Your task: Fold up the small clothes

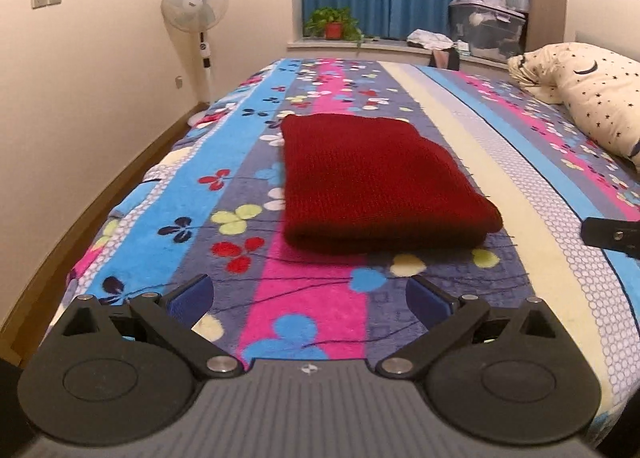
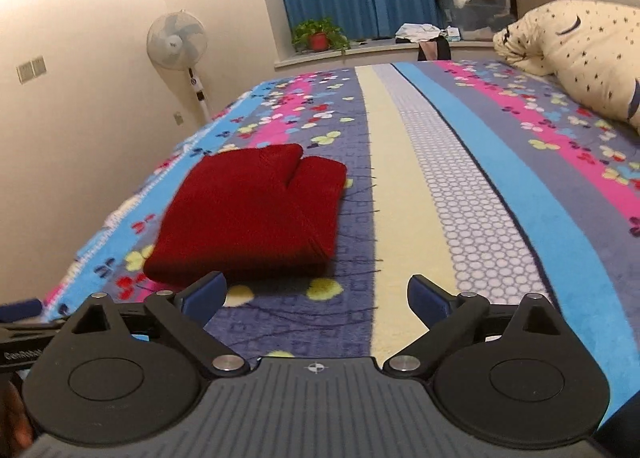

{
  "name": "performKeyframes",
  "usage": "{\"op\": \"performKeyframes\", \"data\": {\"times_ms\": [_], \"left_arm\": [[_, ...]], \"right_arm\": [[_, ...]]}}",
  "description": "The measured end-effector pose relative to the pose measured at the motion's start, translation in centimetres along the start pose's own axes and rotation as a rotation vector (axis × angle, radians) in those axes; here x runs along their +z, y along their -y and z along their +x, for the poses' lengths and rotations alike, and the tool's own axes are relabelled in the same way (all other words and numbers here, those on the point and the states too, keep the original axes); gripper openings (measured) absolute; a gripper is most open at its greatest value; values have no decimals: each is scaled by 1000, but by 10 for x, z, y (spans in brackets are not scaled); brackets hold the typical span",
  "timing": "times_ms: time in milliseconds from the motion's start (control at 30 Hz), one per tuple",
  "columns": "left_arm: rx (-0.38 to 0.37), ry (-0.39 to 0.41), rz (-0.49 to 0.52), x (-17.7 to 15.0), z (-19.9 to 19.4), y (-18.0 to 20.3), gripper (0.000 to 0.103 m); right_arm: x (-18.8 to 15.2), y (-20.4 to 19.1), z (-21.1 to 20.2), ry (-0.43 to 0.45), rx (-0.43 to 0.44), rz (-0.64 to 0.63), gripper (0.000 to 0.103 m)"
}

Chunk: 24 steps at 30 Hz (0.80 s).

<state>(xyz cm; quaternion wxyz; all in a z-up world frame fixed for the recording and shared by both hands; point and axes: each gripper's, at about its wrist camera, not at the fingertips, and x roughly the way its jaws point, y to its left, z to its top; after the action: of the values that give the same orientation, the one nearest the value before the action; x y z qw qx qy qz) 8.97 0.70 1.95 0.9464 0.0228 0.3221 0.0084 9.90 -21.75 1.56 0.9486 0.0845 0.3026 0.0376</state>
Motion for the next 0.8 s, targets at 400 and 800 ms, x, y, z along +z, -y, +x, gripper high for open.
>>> {"op": "performKeyframes", "data": {"times_ms": [400, 800], "left_arm": [[-8, 1, -66, 5, 6, -4, 102], [6, 10, -64, 6, 5, -7, 102]], "right_arm": [[-6, -19, 5, 0, -6, -107, 97], [-4, -17, 4, 7, -6, -107, 97]]}}
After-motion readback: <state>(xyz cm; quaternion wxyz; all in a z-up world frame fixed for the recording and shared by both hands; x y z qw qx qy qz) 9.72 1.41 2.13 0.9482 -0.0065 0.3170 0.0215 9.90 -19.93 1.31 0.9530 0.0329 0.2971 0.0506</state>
